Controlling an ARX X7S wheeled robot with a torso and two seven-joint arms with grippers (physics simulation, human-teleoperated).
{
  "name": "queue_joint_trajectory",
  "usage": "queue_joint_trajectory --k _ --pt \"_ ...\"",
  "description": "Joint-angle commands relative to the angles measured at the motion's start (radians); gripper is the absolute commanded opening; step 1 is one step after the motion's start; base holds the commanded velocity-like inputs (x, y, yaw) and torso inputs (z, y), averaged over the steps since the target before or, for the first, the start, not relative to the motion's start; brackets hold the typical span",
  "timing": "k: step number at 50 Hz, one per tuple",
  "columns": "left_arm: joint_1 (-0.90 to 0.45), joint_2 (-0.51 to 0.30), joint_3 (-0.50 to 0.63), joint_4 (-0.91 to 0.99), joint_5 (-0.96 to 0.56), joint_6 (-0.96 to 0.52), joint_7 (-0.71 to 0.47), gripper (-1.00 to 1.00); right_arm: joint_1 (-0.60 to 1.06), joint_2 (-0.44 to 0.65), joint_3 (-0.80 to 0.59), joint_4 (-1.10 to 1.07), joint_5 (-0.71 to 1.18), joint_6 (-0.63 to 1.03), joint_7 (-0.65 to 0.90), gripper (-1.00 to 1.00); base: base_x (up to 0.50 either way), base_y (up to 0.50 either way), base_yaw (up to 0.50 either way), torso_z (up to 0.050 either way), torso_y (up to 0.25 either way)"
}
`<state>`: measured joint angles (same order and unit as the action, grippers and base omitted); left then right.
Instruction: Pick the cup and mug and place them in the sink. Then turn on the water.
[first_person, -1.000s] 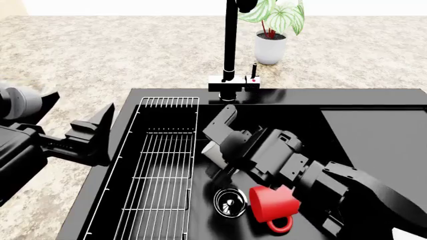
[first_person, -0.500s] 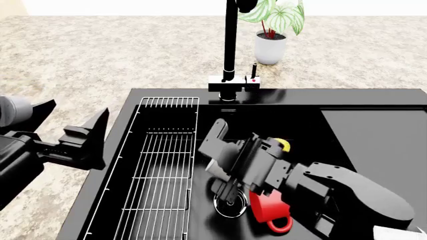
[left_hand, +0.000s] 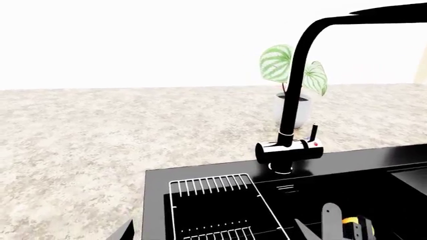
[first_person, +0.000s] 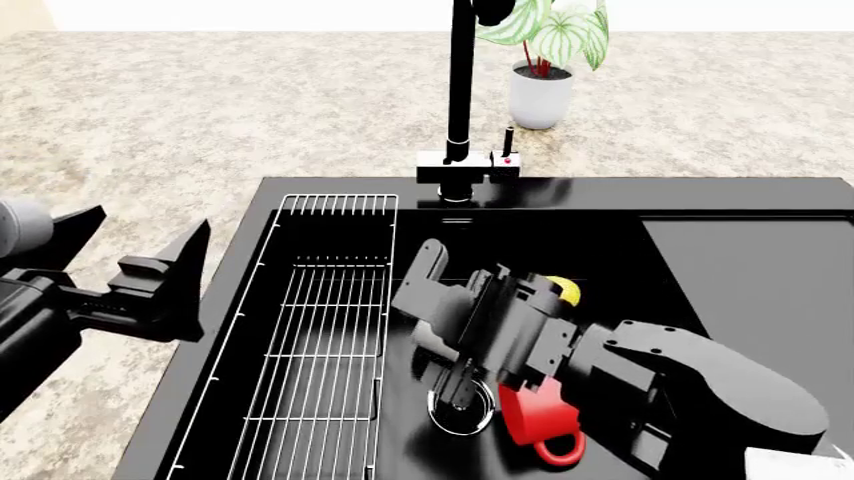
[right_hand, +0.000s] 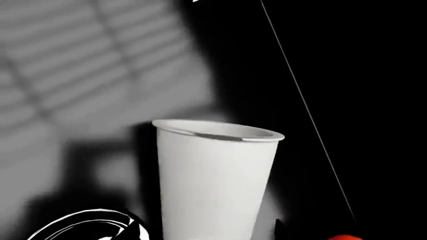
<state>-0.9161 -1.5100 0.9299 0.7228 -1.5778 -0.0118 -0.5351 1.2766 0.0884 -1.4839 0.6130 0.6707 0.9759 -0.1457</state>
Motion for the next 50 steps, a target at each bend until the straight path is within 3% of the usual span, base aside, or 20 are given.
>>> queue_joint_trajectory --k 1,10,20,35,50 --pt "0.011 -0.007 0.003 -0.002 0.003 0.017 0.004 1.00 0.006 0.006 0.003 -0.014 -0.001 -0.004 -0.011 1.00 0.00 0.00 0.00 0.000 0.000" --pt "0.012 -0.013 0.000 0.005 -0.002 0.021 0.002 1.00 0.041 0.048 0.097 -0.079 0.048 0.003 0.039 1.00 0.00 0.00 0.00 0.000 0.000" --pt "-0.022 -0.017 -0.033 0.027 -0.032 -0.024 -0.022 1.00 0.091 0.178 0.295 -0.255 0.162 0.040 0.169 1.00 0.00 0.00 0.00 0.000 0.000" --pt "-0.094 -0.004 -0.097 0.059 -0.089 -0.127 -0.067 1.00 0.065 0.354 0.419 -0.499 0.246 0.093 0.336 1.00 0.00 0.00 0.00 0.000 0.000" --pt "-0.127 0.016 -0.127 0.076 -0.114 -0.174 -0.089 1.00 -0.047 0.469 0.723 -0.722 0.428 0.032 0.652 1.00 0.00 0.00 0.00 0.000 0.000"
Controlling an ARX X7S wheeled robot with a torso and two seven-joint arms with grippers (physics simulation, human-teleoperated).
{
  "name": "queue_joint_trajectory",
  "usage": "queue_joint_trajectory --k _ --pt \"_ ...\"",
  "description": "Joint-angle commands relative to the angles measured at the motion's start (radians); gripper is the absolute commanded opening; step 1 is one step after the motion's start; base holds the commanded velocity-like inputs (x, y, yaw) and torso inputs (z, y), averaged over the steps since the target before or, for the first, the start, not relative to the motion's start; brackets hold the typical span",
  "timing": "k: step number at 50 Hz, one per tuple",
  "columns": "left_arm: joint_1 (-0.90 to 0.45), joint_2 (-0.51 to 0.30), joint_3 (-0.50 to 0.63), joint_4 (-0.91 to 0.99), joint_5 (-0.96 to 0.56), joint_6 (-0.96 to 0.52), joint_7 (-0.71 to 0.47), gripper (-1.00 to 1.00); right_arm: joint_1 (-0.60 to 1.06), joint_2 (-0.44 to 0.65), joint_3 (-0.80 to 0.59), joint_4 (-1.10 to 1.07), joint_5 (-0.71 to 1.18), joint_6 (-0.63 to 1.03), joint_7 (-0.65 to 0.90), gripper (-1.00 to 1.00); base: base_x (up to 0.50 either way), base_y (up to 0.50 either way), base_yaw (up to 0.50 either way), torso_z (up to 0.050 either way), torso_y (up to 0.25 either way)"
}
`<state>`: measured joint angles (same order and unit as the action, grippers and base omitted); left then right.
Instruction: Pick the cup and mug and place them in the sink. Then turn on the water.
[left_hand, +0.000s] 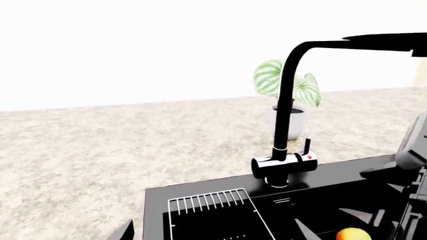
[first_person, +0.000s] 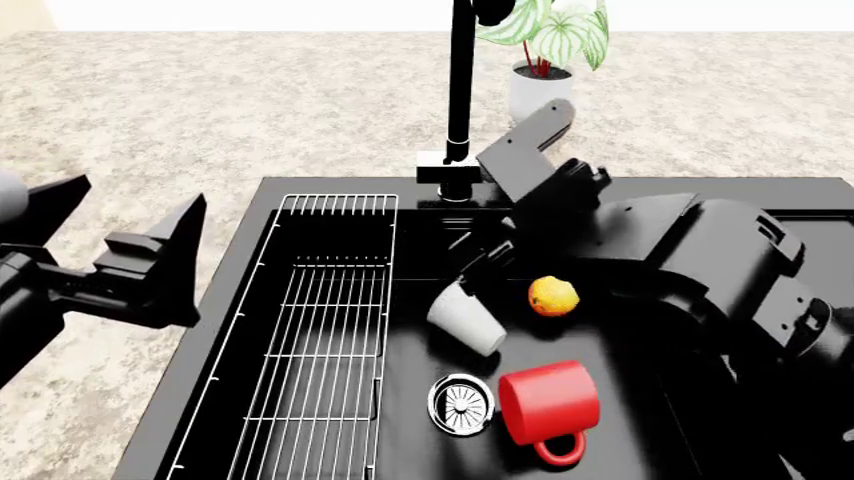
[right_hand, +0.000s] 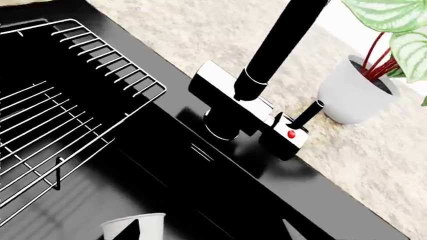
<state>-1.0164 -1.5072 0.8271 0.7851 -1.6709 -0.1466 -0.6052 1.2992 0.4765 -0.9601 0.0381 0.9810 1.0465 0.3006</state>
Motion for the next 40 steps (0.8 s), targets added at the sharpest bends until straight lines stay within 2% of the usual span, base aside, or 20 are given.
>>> queue_joint_trajectory --k 1,10,14,19,28,40 --pt "-0.028 0.014 -0.026 0.015 -0.022 -0.040 -0.021 1.00 -0.080 0.086 0.216 -0.160 0.124 -0.046 0.234 1.00 0.00 0.00 0.00 0.000 0.000" --pt "-0.047 0.026 -0.042 0.030 -0.040 -0.065 -0.039 1.00 -0.162 0.113 0.330 -0.222 0.156 -0.117 0.407 1.00 0.00 0.00 0.00 0.000 0.000" --pt "-0.047 0.021 -0.046 0.034 -0.044 -0.060 -0.041 1.00 -0.173 0.118 0.342 -0.209 0.129 -0.142 0.436 1.00 0.00 0.00 0.00 0.000 0.000" --pt "-0.053 0.025 -0.052 0.032 -0.053 -0.064 -0.046 1.00 -0.171 0.104 0.359 -0.154 0.118 -0.172 0.433 1.00 0.00 0.00 0.00 0.000 0.000" --pt "-0.050 0.015 -0.057 0.029 -0.056 -0.049 -0.046 1.00 -0.134 0.042 0.294 -0.024 -0.031 -0.258 0.391 1.00 0.00 0.00 0.00 0.000 0.000" --pt "-0.045 0.011 -0.062 0.027 -0.054 -0.039 -0.043 1.00 -0.099 -0.054 0.246 0.181 -0.128 -0.356 0.309 1.00 0.00 0.00 0.00 0.000 0.000"
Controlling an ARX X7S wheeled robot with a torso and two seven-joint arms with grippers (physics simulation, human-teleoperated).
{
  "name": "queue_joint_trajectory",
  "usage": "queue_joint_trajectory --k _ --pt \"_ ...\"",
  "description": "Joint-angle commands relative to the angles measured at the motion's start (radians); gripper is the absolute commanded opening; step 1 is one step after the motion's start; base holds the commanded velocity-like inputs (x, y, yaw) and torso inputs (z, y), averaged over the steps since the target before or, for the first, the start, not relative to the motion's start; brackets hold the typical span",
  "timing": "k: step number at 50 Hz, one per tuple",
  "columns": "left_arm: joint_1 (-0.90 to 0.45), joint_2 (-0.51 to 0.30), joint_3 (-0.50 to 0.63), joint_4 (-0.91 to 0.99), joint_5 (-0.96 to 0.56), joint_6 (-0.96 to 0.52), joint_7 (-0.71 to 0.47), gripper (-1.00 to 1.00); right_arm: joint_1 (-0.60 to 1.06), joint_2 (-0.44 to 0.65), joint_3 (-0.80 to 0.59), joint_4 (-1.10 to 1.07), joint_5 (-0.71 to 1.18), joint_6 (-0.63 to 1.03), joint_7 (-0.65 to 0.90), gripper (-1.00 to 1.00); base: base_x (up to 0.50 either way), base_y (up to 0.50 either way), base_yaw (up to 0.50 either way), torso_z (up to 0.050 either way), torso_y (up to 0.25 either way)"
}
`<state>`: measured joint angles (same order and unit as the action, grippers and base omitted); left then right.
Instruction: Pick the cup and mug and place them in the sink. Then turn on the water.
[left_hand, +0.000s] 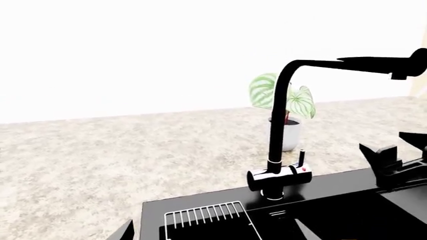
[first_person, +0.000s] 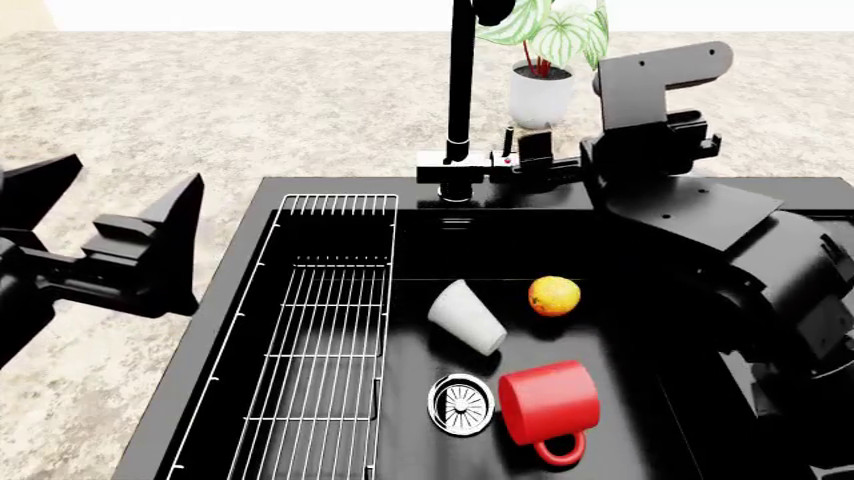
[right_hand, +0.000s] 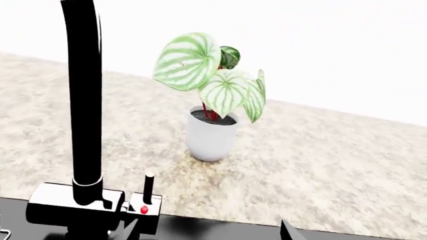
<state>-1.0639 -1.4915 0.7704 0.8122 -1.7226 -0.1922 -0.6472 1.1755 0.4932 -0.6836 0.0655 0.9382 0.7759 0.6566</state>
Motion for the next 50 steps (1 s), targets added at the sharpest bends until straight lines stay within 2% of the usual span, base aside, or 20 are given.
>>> queue_joint_trajectory --k 1,23,43,50 --pt "0.002 -0.007 -0.007 0.000 -0.005 0.007 0.000 1.00 0.027 -0.077 -0.032 0.168 -0.089 -0.091 -0.053 1.00 0.00 0.00 0.00 0.000 0.000" --pt "0.023 -0.014 -0.004 0.001 0.007 0.029 0.004 1.00 0.128 -0.197 -0.061 0.384 -0.173 -0.196 -0.126 1.00 0.00 0.00 0.00 0.000 0.000" --pt "0.029 -0.022 -0.012 -0.003 0.007 0.037 0.018 1.00 0.256 -0.373 -0.084 0.842 -0.271 -0.384 -0.254 1.00 0.00 0.00 0.00 0.000 0.000" --pt "0.033 -0.025 -0.014 -0.006 0.007 0.044 0.024 1.00 0.306 -0.464 -0.092 1.111 -0.304 -0.501 -0.329 1.00 0.00 0.00 0.00 0.000 0.000"
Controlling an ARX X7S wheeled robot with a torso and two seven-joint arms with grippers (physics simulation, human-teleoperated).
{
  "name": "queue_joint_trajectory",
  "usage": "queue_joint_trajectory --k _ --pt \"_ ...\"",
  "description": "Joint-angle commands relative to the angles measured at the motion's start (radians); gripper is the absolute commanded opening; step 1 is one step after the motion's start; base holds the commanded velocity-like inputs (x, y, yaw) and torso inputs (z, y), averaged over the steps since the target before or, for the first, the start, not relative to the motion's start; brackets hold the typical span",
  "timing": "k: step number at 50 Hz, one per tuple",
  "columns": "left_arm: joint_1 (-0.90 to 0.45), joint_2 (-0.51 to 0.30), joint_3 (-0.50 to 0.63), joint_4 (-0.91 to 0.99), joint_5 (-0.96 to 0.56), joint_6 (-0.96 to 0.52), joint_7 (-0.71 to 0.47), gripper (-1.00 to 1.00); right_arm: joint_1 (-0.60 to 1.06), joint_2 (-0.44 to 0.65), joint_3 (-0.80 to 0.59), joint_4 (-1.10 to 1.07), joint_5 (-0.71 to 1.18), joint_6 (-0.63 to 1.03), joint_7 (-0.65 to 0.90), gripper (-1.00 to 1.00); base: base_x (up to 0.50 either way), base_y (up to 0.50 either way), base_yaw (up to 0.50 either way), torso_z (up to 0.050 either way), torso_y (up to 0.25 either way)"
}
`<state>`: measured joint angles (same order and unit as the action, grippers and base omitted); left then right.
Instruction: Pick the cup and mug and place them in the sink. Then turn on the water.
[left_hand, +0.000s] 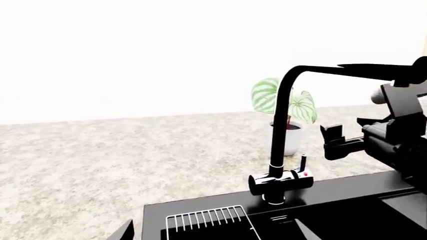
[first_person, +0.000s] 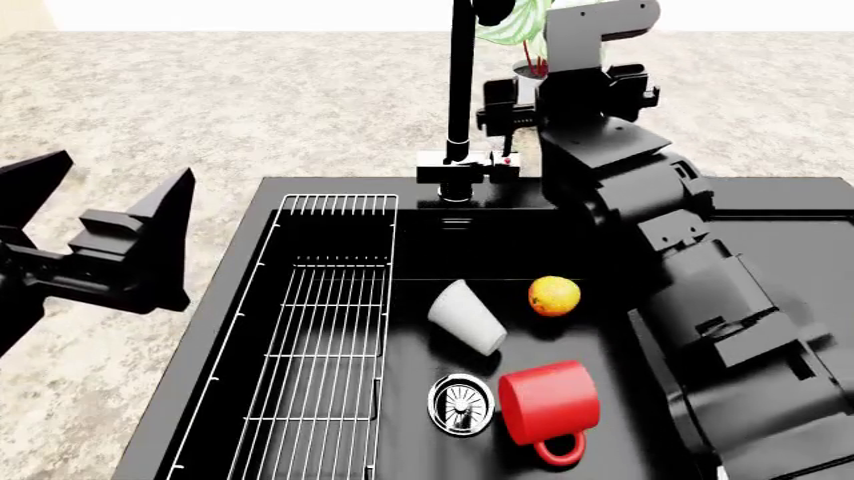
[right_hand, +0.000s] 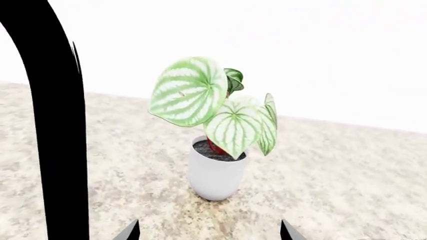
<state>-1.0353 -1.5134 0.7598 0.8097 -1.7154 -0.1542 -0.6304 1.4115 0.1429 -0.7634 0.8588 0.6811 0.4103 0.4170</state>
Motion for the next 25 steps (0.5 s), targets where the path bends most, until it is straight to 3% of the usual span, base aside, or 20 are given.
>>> queue_joint_trajectory --k 1,25 --pt "0.005 -0.002 -0.003 -0.006 0.000 0.006 0.007 1.00 0.079 -0.129 -0.012 0.367 -0.050 -0.157 -0.103 1.00 0.00 0.00 0.00 0.000 0.000" --pt "0.040 -0.010 0.011 -0.006 0.026 0.038 0.016 1.00 0.022 -0.142 -0.187 0.449 0.124 -0.208 -0.095 1.00 0.00 0.00 0.00 0.000 0.000"
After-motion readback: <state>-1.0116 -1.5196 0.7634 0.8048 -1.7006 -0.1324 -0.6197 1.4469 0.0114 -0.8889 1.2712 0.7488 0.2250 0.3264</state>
